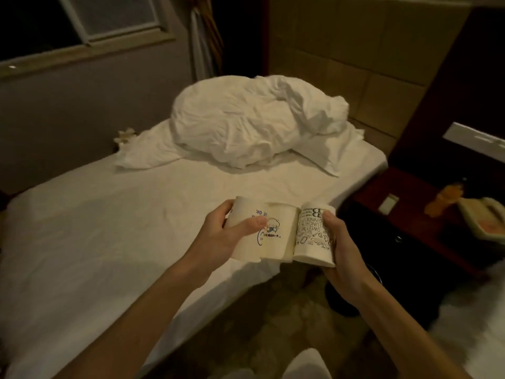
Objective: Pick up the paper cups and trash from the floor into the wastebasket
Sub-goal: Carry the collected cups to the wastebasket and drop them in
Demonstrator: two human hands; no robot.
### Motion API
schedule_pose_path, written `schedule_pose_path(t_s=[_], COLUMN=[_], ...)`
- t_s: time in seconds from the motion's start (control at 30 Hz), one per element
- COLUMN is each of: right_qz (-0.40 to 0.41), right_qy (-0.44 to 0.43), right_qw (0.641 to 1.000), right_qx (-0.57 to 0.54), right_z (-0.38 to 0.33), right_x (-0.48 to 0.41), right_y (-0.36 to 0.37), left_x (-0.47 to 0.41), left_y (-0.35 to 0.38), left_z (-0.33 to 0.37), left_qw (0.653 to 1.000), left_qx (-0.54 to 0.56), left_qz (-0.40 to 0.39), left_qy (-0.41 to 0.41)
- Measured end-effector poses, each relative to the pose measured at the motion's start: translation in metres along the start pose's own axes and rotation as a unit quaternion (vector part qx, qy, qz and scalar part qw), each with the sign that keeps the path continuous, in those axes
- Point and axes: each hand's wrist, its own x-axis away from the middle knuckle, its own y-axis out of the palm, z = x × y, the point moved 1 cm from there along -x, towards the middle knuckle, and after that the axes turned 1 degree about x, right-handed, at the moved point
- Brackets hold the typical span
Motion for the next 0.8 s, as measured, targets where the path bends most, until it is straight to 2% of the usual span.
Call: schedule_pose_path(t_s=[0.23, 0.43, 0.67, 0.8], right_qz=[0.158, 0.262, 0.406, 0.468], right_qy=[0.075, 0.115, 0.178, 0.206], right_qw=[0.981, 0.955, 0.884, 0.843], right_qx=[-0.082, -0.083, -0.151, -0.166], right_z=[0.035, 0.065, 0.085, 0.107], right_x=[-0.026, -0.061, -0.123, -0.165], right_y=[-0.101, -0.157, -0.213, -0.252], left_x=[-0.084, -0.161, -0.262, -0.315], left_y=[0.083, 0.136, 0.195, 0.226], left_z=[-0.058, -0.116, -0.17, -0.208], left_qw=[0.987, 0.953, 0.884, 0.854], left_qx=[0.009, -0.017, -0.025, -0.03], left_qz=[-0.103, -0.199, -0.324, -0.36], left_qy=[-0.12, -0.23, -0.336, -0.374])
